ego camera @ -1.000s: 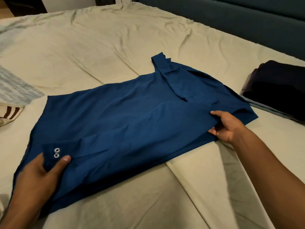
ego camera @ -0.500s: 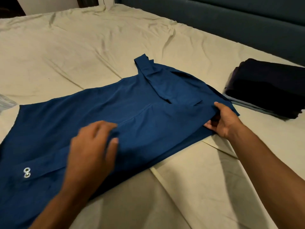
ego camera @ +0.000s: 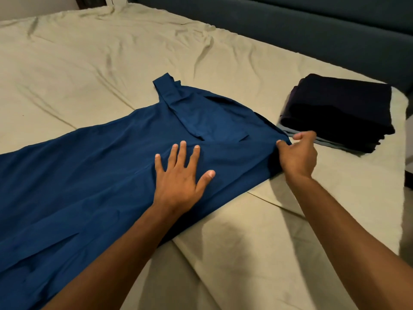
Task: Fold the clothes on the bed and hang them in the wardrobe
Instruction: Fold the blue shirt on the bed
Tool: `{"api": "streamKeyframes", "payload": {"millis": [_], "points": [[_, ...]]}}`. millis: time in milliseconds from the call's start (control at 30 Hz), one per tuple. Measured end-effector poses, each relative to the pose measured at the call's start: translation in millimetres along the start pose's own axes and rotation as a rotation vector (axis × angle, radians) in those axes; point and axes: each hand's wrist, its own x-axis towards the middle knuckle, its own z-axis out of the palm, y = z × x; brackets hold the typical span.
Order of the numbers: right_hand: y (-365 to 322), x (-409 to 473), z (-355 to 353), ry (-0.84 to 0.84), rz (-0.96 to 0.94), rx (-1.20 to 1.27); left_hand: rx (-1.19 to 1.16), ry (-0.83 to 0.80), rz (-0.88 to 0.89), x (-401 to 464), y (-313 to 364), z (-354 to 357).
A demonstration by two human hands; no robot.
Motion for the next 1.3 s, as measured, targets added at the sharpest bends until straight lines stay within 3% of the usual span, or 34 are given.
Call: {"api": "streamKeyframes", "payload": {"millis": [67,100,167,200,267,333,500,767,967,1100,1200,1300], "points": [[-2,-12,-3,0.072,-0.494,-0.201,-0.015,0.053,0.075,0,5,-4],[-6,-20,-2,0.018,-0.717,-0.225,-0.013,0.056,0.127,2,9,-5],[-7,-29,9,-0.216,-1.038,-0.298,0.002,0.041,0.230,8,14,-3],[-4,-31,15,-0.338,-1.112,-0.379,0.018,0.018,0.266,12,15,-1],[7,-30,26,-0.516,-1.092,-0.577,0.050,-0.032,0.269,19,6,2],[22,-29,31,-0.562,-1.010,-0.730,0.064,-0.055,0.187,25,-12,5],[23,-26,33,-0.537,-0.941,-0.728,0.060,-0.069,-0.071,36,-69,-8],[-51,-39,81,-0.479,-0.891,-0.478,0.015,0.127,-0.298,21,-177,-35],[-110,-46,153,-0.500,-0.745,-0.719,0.040,0.213,-0.403,16,-254,-50],[-127,-36,178,-0.300,-0.816,-0.891,0.045,0.211,-0.561,12,-292,-65],[-153,-29,184,-0.194,-0.782,-0.756,0.154,0.236,-0.549,11,-315,-74],[-197,-8,194,-0.191,-0.535,-0.437,0.161,0.210,-0.429,12,-339,-84]]}}
